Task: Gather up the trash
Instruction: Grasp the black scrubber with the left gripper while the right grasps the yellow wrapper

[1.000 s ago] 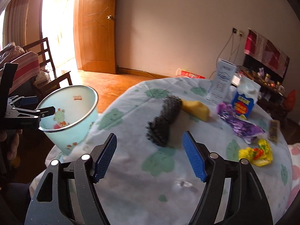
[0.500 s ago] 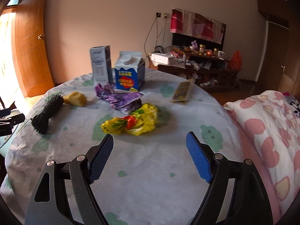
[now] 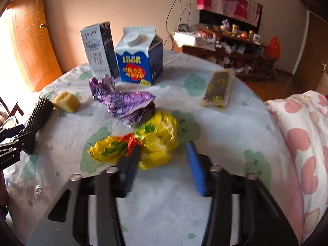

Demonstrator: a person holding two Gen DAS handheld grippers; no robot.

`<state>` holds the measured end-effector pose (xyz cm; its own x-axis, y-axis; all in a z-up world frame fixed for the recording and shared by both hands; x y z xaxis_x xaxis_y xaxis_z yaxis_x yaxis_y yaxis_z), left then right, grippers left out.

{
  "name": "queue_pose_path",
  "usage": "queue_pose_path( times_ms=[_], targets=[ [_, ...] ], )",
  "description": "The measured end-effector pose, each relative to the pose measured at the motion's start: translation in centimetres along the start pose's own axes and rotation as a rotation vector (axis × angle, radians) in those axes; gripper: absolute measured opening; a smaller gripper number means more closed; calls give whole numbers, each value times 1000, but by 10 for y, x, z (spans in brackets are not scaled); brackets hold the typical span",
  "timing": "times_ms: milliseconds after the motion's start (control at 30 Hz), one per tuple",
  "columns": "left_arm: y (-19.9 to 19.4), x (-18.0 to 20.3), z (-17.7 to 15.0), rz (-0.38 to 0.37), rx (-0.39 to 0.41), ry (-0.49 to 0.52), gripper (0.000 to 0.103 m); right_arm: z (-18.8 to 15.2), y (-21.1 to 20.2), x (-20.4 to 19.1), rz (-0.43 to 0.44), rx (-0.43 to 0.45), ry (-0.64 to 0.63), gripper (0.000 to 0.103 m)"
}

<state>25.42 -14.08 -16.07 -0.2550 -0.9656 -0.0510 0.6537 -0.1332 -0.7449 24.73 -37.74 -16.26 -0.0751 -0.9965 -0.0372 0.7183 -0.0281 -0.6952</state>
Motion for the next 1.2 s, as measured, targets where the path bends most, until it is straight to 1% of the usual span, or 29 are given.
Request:
queue_pose_path(
  times_ms=[33, 100, 133, 233, 333, 400, 567, 700, 833, 867, 900, 933, 967, 1100, 1200],
  targets=[
    [-1, 1, -2, -15, -2, 5, 26, -1, -3, 0, 15, 10, 10, 18],
    [-7, 0, -4, -18, 17, 15, 23, -4, -16, -1, 37, 35, 21, 15],
    [-10, 0, -5, -20, 25, 20, 23, -7, -22, -3, 40, 46, 17, 12],
    [-26, -7, -7, -25, 56, 13, 22, -19, -37, -11, 67, 66, 24, 12],
    [-47, -16, -14, -14, 92, 16, 22, -26, -54, -22, 97, 97, 36, 12],
    [-60, -25, -20, -4, 111, 10, 22, -26, -60, -34, 115, 117, 36, 12],
    [-82, -44, -28, 47, 152, 4, 22, -22, -73, -66, 139, 162, -1, 12],
    [-90, -61, -35, 61, 156, -21, 22, -20, -75, -86, 161, 160, -25, 11],
    [-97, -72, -42, 83, 167, -15, 22, -21, -66, -93, 138, 131, -49, 12],
    [-98, -74, -43, 82, 167, -19, 22, -22, -65, -92, 124, 134, -50, 21],
    [-99, -78, -45, 84, 168, -21, 23, -22, -66, -90, 101, 151, -49, 34],
    [-101, -80, -47, 89, 170, -23, 23, -23, -67, -89, 91, 165, -50, 58],
    [-102, -84, -50, 95, 172, -26, 23, -22, -69, -89, 81, 170, -57, 60],
    [-104, -100, -64, 114, 155, -47, 23, -15, -65, -93, 88, 173, -101, 60],
    [-105, -111, -76, 127, 136, -62, 23, -17, -56, -97, 86, 111, -137, 60]
  ],
)
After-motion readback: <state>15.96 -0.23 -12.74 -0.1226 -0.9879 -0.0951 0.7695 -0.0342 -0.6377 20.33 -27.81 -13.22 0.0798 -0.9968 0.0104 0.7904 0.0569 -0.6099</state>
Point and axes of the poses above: each gripper's, at about its wrist camera, not at the fingertips, and y roughly the way its jaws point, x to its right, z to its top, the point moved 3 cm from there along y, roughly the way its jaws point, and after that the axes turned 4 degrees about x, right-handed, at the moved point
